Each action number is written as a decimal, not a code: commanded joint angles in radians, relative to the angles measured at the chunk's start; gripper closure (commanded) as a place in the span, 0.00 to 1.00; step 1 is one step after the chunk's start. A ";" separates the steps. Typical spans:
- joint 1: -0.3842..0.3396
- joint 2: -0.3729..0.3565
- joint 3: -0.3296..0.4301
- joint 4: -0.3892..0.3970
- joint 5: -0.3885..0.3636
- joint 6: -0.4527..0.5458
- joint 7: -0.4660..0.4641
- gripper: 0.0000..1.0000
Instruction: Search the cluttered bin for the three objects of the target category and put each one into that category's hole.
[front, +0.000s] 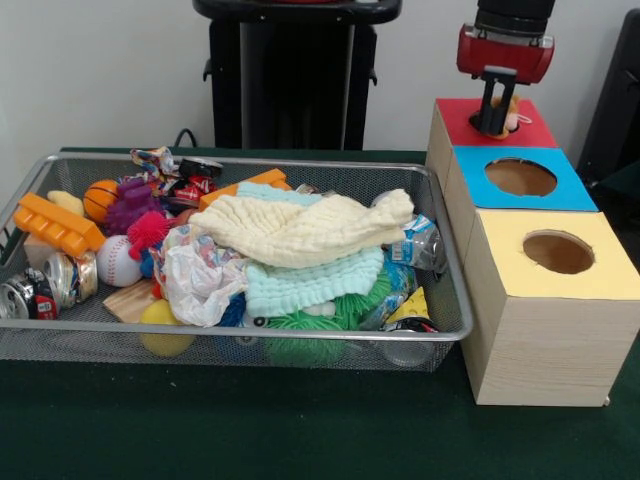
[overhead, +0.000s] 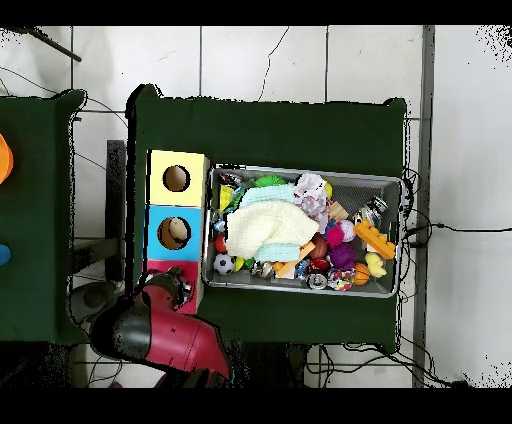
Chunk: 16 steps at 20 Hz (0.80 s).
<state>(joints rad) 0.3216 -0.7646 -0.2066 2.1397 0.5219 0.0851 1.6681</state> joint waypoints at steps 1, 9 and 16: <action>-0.042 0.049 0.096 0.009 0.026 -0.060 0.275 1.00; -0.022 -0.001 0.059 0.006 0.036 0.025 0.264 1.00; -0.044 0.021 0.084 0.011 0.027 -0.018 0.262 1.00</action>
<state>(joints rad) 0.3128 -0.7698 -0.1976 2.1412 0.5219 0.0851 1.6681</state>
